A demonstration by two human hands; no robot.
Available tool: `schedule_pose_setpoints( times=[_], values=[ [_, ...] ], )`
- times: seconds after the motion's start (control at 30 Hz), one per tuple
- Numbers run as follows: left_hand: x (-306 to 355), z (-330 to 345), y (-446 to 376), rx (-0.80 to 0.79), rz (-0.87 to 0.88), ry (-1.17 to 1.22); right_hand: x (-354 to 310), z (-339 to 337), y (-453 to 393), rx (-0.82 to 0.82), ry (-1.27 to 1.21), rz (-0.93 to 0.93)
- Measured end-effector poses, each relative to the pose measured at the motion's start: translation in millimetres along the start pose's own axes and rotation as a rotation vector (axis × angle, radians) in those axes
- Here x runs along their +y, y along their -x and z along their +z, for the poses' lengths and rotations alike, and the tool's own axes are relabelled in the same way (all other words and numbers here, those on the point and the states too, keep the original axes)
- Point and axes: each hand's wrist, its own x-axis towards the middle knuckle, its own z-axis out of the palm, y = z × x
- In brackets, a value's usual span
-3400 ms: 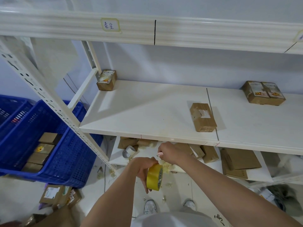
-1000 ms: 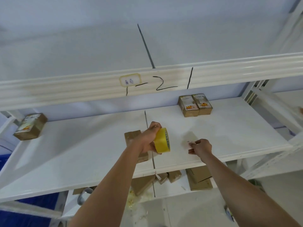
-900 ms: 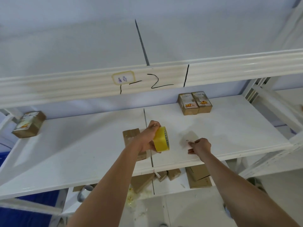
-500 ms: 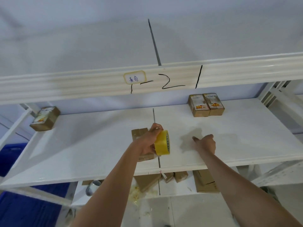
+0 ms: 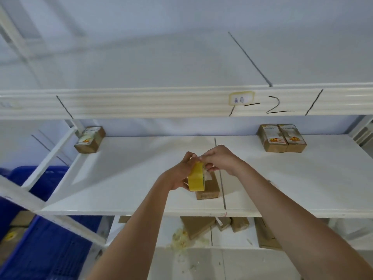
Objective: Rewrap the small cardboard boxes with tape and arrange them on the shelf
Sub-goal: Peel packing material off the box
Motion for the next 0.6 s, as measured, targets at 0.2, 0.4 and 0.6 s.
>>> schedule_pose_setpoints(
  times=[0.2, 0.4, 0.6],
  values=[
    [-31, -62, 29, 0.03, -0.033, -0.056, -32, 64, -10, 0.014, 0.046, -0.05],
    [-90, -130, 64, -0.009, -0.054, -0.004, -44, 141, -12, -0.042, 0.076, -0.058],
    [-133, -167, 90, 0.0, -0.171, 0.108, -45, 203, -8, -0.098, 0.02, -0.046]
  ],
)
